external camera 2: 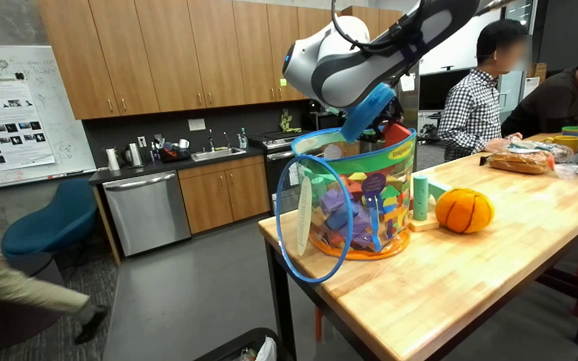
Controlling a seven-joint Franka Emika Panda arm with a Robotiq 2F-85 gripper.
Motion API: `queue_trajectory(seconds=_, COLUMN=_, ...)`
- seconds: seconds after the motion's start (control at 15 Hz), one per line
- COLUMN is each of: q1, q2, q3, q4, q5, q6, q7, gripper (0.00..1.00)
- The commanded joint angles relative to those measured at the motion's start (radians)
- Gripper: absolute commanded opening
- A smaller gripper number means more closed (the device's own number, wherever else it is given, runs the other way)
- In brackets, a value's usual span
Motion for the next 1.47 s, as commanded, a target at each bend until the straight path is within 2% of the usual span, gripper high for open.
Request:
queue_trajectory(seconds=0.0, q1=0.01, q2=-0.095, q3=0.013, q4=-0.03, q5=-0.019, q6=-0.056, q7=-0.088, gripper=0.19)
queue_trajectory(seconds=0.4, q1=0.008, q2=-0.239, q3=0.041, q4=-0.026, q5=-0.092, q6=-0.16, q7=-0.202, gripper=0.19)
queue_trajectory(seconds=0.87, q1=-0.015, q2=-0.335, q3=0.044, q4=-0.022, q5=-0.113, q6=-0.212, q7=-0.082, gripper=0.19)
queue_trajectory(seconds=1.0, q1=-0.029, q2=-0.34, q3=0.035, q4=-0.019, q5=-0.107, q6=-0.237, q7=-0.054, gripper=0.19)
queue_trajectory(seconds=1.4, q1=-0.104, q2=-0.331, q3=-0.055, q4=-0.039, q5=-0.098, q6=-0.222, q7=-0.077, gripper=0.19)
